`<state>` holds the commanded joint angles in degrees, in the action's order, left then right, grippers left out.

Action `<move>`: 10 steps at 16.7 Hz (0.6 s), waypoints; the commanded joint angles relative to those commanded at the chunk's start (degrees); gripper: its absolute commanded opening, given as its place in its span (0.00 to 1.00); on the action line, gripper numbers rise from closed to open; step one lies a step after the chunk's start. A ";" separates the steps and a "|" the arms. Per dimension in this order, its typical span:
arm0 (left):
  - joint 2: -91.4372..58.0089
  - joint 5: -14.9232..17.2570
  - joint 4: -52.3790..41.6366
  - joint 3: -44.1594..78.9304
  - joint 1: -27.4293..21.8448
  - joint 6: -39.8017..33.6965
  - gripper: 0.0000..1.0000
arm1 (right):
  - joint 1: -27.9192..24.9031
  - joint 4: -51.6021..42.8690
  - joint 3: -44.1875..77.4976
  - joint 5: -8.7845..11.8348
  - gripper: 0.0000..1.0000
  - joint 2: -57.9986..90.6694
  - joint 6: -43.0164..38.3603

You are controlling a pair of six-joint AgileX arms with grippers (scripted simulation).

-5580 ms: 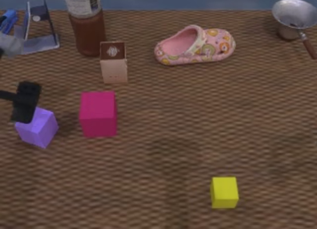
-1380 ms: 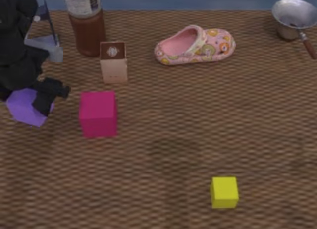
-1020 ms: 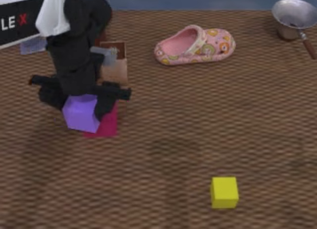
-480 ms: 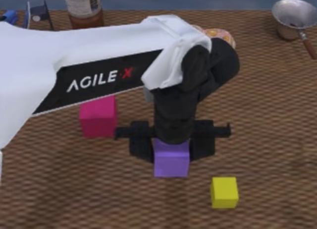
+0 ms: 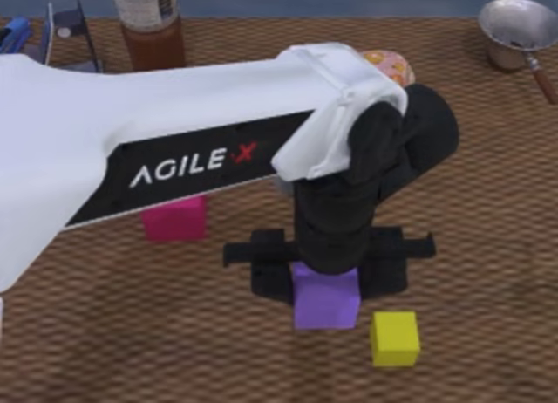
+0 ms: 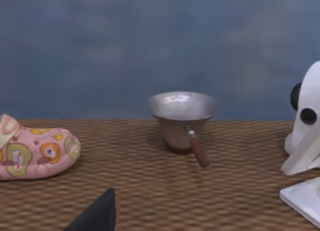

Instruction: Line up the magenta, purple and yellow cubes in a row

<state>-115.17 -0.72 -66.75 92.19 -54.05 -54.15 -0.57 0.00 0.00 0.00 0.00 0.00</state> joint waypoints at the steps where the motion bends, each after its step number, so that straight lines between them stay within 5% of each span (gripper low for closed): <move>1: -0.05 -0.01 0.19 -0.16 -0.02 0.03 0.00 | 0.00 0.00 0.00 0.00 1.00 0.00 0.00; 10: -4.04 -0.01 14.31 -9.93 -0.02 0.10 0.00 | 0.00 0.00 0.00 0.00 1.00 0.00 0.00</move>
<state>-119.21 -0.72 -52.43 82.26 -54.07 -54.05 -0.57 0.00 0.00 0.00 0.00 0.00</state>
